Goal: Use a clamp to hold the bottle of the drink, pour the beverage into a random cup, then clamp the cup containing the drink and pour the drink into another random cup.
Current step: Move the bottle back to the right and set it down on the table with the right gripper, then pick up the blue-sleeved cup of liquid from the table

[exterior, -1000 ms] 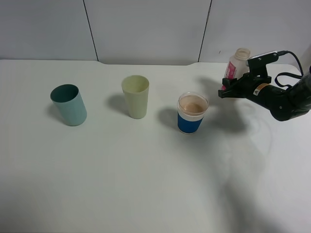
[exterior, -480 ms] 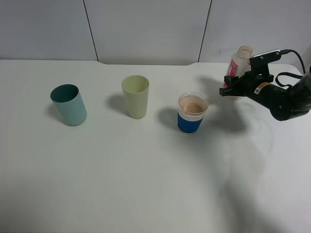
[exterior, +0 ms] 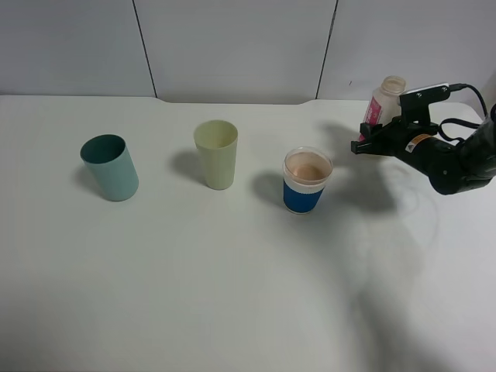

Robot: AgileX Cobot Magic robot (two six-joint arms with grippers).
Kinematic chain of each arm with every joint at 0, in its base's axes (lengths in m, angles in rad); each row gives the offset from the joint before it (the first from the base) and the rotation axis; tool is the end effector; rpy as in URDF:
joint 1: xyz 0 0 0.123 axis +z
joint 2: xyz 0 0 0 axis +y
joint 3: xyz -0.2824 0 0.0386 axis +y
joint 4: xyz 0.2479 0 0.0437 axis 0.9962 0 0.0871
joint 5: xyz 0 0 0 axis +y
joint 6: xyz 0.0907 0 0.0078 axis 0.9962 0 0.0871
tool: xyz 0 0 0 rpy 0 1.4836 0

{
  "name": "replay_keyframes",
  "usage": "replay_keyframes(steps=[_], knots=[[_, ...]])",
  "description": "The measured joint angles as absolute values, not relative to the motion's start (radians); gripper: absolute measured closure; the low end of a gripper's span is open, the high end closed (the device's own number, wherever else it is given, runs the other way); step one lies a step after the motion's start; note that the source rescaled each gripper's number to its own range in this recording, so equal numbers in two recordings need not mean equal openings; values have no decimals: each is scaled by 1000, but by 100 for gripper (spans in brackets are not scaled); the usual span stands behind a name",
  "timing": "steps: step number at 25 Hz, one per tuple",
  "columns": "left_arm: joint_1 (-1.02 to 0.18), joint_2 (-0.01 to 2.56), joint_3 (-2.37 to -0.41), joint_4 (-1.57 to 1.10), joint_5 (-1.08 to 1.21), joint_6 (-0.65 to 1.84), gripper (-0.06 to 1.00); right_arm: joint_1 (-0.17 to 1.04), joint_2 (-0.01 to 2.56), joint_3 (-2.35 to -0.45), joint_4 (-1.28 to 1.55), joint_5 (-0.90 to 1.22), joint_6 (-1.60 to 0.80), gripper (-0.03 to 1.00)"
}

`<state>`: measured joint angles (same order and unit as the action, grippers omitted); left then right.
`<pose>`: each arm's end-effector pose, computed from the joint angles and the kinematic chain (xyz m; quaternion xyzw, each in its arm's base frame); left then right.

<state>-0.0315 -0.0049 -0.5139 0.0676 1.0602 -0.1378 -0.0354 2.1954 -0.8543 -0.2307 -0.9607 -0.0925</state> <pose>-0.0072 0.0056 0.2812 -0.0466 0.8464 -0.0111 0.5304 0.3810 0.0036 0.0710 -0.1319 0.7940 -0.0015 0.5934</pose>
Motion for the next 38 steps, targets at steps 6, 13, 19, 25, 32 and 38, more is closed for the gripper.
replay_keyframes(steps=[6, 13, 19, 25, 32, 38], knots=[[-31, -5, -514, 68, 1060, -138, -6, -35, 2196, -854, -215, -961, -93, 97], [-31, -5, -514, 68, 1060, -138, -6, -35, 2196, -854, -181, -961, -93, 97], [-31, -5, -514, 68, 1060, -138, -6, -35, 2196, -854, -176, -961, -75, 93], [-31, -5, -514, 68, 1060, -138, -6, -35, 2197, -854, -174, -971, -25, 53], [-31, -5, -514, 68, 1060, -138, -6, -35, 2196, -854, -174, -977, -20, 34], [-31, -5, -514, 68, 1060, -138, -6, -31, 2067, -853, -120, -829, -39, 12]])
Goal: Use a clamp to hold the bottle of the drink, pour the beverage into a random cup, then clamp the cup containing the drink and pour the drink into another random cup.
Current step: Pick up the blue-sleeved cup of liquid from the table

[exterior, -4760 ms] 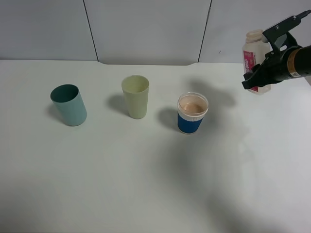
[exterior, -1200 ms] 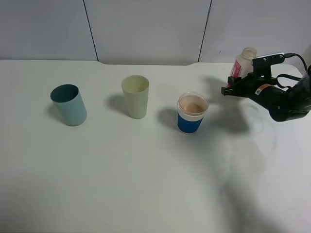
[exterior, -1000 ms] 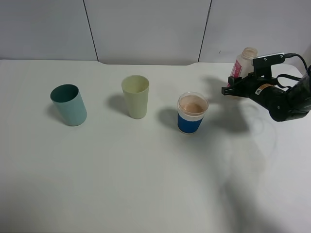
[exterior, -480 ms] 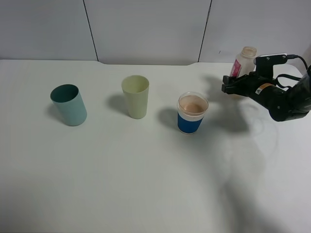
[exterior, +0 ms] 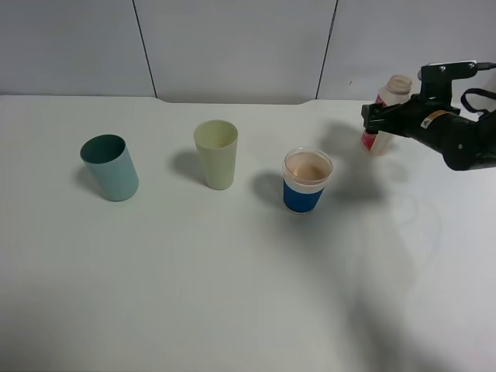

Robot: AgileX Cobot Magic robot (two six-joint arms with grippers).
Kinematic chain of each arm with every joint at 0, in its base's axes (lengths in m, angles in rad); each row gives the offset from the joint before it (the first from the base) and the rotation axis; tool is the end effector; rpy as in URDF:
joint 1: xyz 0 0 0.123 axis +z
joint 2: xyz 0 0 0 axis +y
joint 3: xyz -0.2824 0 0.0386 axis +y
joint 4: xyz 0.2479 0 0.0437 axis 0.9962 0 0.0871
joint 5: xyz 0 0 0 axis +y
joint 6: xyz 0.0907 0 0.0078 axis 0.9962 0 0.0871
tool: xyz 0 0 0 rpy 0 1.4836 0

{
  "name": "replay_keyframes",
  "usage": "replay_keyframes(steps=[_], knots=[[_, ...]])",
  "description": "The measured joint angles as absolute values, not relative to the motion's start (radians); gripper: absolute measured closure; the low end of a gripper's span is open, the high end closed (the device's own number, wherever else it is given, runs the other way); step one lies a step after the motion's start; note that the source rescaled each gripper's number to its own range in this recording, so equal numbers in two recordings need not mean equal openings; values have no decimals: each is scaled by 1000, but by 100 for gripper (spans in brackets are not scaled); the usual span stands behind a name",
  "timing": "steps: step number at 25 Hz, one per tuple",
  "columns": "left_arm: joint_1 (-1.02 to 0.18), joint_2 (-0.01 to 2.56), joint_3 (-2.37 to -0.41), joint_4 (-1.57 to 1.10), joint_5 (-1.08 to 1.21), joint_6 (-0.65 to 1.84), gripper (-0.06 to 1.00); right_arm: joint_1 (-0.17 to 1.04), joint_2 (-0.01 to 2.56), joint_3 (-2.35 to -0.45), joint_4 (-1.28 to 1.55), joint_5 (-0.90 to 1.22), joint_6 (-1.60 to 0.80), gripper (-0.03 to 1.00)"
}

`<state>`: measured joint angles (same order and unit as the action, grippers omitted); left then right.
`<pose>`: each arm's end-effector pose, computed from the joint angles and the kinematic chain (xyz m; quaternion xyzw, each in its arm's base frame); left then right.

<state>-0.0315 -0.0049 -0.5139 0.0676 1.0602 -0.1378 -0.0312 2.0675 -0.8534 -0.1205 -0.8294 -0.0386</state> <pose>-0.0072 0.0056 0.2812 -0.0466 0.8464 -0.0111 0.5304 0.3826 -0.0039 0.1088 -0.0621 0.8024 -0.0092 0.5935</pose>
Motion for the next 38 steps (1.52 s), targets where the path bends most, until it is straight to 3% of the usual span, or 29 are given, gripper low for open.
replay_keyframes(steps=[7, 27, 38], knots=[[-31, -5, -514, 68, 1060, -138, -6, -31, 1952, -852, -54, -657, -153, 1], [-31, -5, -514, 68, 1060, -138, -6, -2, 1765, -851, 0, -580, -310, 0], [-31, -5, -514, 68, 1060, -138, -6, 23, 1537, -850, 170, -356, -354, 0]])
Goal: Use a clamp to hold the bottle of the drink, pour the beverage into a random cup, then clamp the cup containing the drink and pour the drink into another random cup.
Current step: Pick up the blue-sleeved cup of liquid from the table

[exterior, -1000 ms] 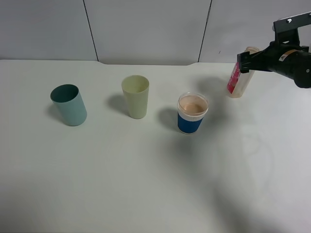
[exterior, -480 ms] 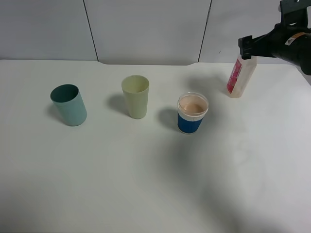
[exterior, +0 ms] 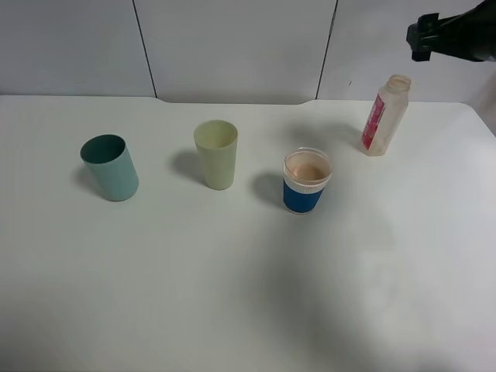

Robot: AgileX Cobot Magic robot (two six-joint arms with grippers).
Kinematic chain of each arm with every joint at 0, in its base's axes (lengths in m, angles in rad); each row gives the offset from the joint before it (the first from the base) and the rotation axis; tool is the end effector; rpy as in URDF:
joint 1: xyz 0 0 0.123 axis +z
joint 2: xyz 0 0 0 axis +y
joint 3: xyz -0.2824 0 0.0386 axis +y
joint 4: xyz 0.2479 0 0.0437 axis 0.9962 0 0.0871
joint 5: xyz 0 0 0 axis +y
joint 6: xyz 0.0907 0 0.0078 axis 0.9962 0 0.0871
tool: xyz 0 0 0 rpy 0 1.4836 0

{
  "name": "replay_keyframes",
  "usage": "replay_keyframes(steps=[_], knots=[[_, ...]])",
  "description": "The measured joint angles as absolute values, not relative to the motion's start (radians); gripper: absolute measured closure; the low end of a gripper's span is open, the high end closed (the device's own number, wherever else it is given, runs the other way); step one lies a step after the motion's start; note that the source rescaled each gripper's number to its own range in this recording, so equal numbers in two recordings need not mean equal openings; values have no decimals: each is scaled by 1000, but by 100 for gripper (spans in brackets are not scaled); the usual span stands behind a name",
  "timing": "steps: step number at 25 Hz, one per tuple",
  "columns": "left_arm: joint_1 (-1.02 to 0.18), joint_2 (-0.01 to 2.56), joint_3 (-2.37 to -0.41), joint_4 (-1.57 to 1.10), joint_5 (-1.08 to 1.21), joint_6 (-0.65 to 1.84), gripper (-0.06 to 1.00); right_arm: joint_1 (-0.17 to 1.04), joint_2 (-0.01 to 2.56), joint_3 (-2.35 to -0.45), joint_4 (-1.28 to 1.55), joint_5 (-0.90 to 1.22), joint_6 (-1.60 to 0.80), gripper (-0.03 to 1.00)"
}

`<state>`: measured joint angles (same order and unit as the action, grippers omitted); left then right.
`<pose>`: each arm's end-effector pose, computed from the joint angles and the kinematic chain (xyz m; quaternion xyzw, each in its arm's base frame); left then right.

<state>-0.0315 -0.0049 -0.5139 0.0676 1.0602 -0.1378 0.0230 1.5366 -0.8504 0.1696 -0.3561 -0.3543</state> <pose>-0.0072 0.0056 0.2812 -0.0466 0.8464 -0.0111 0.5304 0.3365 0.0024 0.2609 -0.0679 0.7860 -0.0759 0.6098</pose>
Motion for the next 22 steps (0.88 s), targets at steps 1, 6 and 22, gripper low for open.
replay_keyframes(steps=[1, 6, 22], knots=[[-31, -5, -514, 68, 1060, -138, -6, 23, 1515, -850, 190, -334, -354, 0], [-31, -5, -514, 68, 1060, -138, -6, 23, 1330, -850, 234, -113, -354, 0], [-31, -5, -514, 68, 1060, -138, -6, 24, 901, -850, -184, 367, 38, 0]])
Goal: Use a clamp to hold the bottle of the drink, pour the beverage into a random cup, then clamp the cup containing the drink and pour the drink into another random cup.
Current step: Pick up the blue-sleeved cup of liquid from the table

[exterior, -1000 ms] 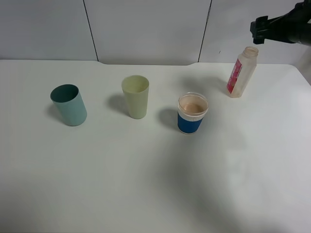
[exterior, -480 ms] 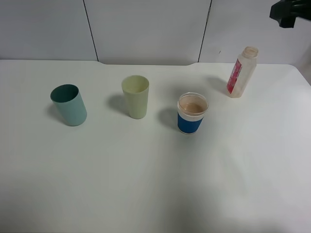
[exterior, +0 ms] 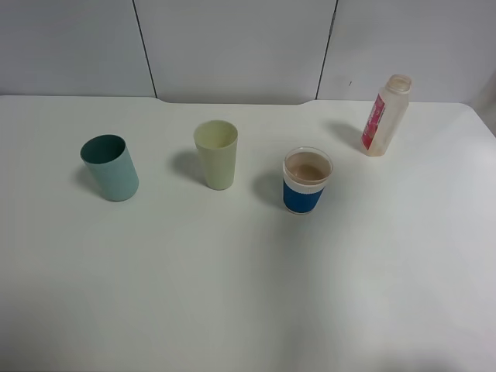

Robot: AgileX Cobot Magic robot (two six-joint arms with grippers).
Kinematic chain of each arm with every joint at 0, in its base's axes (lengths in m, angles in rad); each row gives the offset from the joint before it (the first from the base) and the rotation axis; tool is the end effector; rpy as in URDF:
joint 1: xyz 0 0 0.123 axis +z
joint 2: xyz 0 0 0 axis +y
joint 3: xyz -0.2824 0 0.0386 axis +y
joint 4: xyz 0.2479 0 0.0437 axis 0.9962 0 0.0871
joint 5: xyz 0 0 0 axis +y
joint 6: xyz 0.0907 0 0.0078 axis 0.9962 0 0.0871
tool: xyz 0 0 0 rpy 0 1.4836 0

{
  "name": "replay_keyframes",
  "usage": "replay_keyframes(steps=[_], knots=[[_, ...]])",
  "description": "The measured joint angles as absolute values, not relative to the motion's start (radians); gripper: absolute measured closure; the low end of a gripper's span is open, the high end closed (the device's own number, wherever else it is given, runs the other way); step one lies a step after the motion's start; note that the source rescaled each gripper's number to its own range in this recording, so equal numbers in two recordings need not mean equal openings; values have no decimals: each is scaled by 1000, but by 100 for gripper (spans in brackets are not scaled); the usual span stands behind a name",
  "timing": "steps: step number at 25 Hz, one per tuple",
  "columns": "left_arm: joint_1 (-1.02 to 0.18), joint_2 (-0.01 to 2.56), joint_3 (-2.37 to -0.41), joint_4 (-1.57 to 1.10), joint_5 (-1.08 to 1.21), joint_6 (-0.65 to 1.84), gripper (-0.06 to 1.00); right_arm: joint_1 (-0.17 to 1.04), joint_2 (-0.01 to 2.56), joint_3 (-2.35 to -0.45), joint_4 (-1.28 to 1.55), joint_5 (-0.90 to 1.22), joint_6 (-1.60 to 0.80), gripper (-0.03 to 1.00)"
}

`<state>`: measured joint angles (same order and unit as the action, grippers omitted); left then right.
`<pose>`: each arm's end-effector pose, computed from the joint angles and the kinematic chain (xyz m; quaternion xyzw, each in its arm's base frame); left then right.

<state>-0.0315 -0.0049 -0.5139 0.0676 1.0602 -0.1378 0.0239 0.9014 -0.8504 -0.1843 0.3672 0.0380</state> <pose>-0.0072 0.0056 0.2812 -0.0466 0.8464 -0.0111 0.5304 0.1910 -0.0014 0.3703 -0.0450 0.8108 -0.0588 0.5806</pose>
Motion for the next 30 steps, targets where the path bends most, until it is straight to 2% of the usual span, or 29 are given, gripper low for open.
replay_keyframes(steps=[6, 20, 30], knots=[[-31, -5, -514, 68, 1060, -138, -6, 24, 806, -850, -217, 599, 73, 0], [-31, -5, -514, 68, 1060, -138, -6, 24, 657, -850, -299, 647, 84, -2], [-31, -5, -514, 68, 1060, -138, -6, 24, 593, -850, -306, 870, 157, -3]])
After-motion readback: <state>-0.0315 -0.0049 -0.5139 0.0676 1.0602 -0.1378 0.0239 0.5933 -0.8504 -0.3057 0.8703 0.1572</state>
